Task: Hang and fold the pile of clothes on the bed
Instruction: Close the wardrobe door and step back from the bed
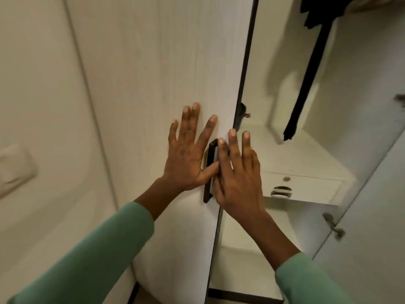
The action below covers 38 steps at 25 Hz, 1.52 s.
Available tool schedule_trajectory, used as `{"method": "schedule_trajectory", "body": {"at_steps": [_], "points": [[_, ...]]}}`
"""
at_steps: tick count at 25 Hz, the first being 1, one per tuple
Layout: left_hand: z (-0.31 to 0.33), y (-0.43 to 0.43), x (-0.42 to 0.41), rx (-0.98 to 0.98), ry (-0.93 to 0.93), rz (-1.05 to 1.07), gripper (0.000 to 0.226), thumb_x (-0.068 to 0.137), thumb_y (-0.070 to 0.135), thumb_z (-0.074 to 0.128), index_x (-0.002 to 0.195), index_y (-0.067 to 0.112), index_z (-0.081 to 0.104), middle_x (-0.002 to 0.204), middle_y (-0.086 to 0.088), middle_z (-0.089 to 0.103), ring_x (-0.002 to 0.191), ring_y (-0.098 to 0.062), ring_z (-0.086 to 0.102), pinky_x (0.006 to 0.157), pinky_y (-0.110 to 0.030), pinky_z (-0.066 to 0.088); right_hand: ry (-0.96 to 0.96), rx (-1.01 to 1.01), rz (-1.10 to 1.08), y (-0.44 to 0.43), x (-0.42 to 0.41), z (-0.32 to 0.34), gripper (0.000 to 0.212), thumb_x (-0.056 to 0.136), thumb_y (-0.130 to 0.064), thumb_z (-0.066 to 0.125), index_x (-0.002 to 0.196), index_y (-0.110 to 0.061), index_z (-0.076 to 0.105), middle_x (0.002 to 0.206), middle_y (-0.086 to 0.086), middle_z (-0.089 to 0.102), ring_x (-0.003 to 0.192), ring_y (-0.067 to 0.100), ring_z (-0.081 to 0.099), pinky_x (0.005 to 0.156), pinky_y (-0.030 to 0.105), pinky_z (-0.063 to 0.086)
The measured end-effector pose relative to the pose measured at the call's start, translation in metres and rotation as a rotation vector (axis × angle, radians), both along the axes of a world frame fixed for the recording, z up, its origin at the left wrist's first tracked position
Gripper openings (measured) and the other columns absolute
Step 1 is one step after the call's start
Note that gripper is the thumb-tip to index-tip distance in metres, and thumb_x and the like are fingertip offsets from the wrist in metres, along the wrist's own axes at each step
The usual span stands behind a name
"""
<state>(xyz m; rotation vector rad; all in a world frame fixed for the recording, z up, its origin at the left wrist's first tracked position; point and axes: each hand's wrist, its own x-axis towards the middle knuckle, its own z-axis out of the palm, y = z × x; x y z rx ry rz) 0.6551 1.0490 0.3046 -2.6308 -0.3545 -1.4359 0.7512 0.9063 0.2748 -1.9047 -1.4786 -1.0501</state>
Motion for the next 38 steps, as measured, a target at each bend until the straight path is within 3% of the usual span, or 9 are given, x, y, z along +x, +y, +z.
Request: {"method": "schedule_trajectory", "body": {"at_steps": [3, 10, 17, 20, 23, 27, 31, 35, 38], "points": [[-0.006, 0.017, 0.054, 0.017, -0.017, 0.096, 0.09, 0.095, 0.061, 0.046, 0.166, 0.017, 0.012, 0.172, -0.025, 0.001, 0.16, -0.043, -0.004, 0.121, -0.072, 0.005, 0.033, -0.1, -0.103, 0.018, 0.042, 0.002, 0.085, 0.098, -0.036, 0.056, 0.166, -0.009, 0.013, 0.175, 0.008, -0.006, 0.16, 0.037, -0.007, 0.124, 0.056, 0.025], [-0.01, 0.047, 0.121, 0.031, 0.06, 0.277, 0.099, 0.095, 0.076, 0.04, 0.167, 0.022, -0.002, 0.173, -0.02, -0.011, 0.159, -0.041, -0.011, 0.123, -0.07, 0.002, 0.238, -0.116, -0.029, 0.063, 0.104, -0.001, 0.098, 0.093, -0.024, 0.061, 0.166, -0.017, -0.003, 0.173, -0.001, -0.019, 0.161, 0.028, -0.009, 0.12, 0.045, 0.034], [-0.008, 0.078, 0.151, 0.054, 0.145, 0.262, 0.121, 0.084, 0.088, 0.047, 0.166, 0.019, -0.009, 0.171, -0.022, -0.018, 0.158, -0.044, -0.014, 0.122, -0.072, 0.002, 0.384, -0.167, -0.066, 0.089, 0.121, 0.007, 0.11, 0.091, -0.022, 0.067, 0.164, -0.023, -0.015, 0.17, -0.009, -0.029, 0.161, 0.027, -0.013, 0.12, 0.047, 0.038], [-0.005, 0.076, 0.144, 0.033, 0.155, 0.213, 0.116, 0.086, 0.08, 0.05, 0.167, 0.019, -0.006, 0.171, -0.022, -0.017, 0.158, -0.044, -0.013, 0.122, -0.072, 0.004, 0.395, -0.214, -0.108, 0.082, 0.112, 0.016, 0.109, 0.091, -0.022, 0.068, 0.166, -0.022, -0.012, 0.17, -0.009, -0.027, 0.161, 0.028, -0.009, 0.112, 0.051, 0.047], [-0.007, 0.055, 0.134, -0.079, 0.006, -0.003, 0.083, 0.096, 0.052, 0.051, 0.166, 0.02, 0.02, 0.174, -0.018, -0.003, 0.161, -0.037, -0.004, 0.122, -0.071, 0.009, 0.442, -0.174, -0.119, 0.055, 0.09, 0.021, 0.097, 0.093, -0.02, 0.068, 0.167, -0.022, 0.005, 0.175, -0.005, -0.01, 0.162, 0.024, -0.002, 0.116, 0.05, 0.042], [-0.026, -0.026, 0.135, -0.253, -0.121, -0.521, 0.07, 0.09, 0.032, 0.063, 0.155, 0.016, 0.045, 0.172, -0.012, 0.016, 0.161, -0.032, 0.012, 0.123, -0.062, 0.021, 0.52, 0.016, -0.207, -0.037, 0.055, 0.006, 0.083, 0.093, -0.017, 0.068, 0.163, -0.025, 0.026, 0.173, -0.004, 0.014, 0.159, 0.016, 0.015, 0.126, 0.039, 0.026], [-0.033, -0.143, 0.148, -0.435, 0.101, -1.018, 0.06, 0.094, 0.031, 0.071, 0.149, 0.024, 0.048, 0.17, 0.001, 0.022, 0.154, -0.023, 0.03, 0.111, -0.055, 0.046, 0.561, 0.237, -0.528, -0.175, 0.041, -0.003, 0.069, 0.091, -0.025, 0.065, 0.156, -0.023, 0.04, 0.164, 0.003, 0.033, 0.153, 0.02, 0.031, 0.123, 0.048, 0.033], [-0.025, -0.265, 0.155, -0.422, 0.368, -1.266, 0.06, 0.095, 0.042, 0.07, 0.149, 0.035, 0.045, 0.168, 0.011, 0.023, 0.153, -0.011, 0.029, 0.118, -0.039, 0.04, 0.588, 0.548, -0.831, -0.31, 0.042, 0.011, 0.065, 0.093, -0.025, 0.068, 0.153, -0.02, 0.042, 0.157, 0.008, 0.038, 0.146, 0.024, 0.036, 0.12, 0.05, 0.036], [-0.014, -0.355, 0.168, -0.442, 0.493, -1.32, 0.065, 0.096, 0.045, 0.069, 0.153, 0.038, 0.038, 0.169, 0.01, 0.019, 0.154, -0.012, 0.026, 0.119, -0.037, 0.038, 0.712, 0.634, -0.931, -0.394, 0.049, 0.028, 0.076, 0.097, -0.032, 0.069, 0.159, -0.019, 0.028, 0.164, 0.006, 0.026, 0.151, 0.026, 0.029, 0.121, 0.048, 0.033]]}}
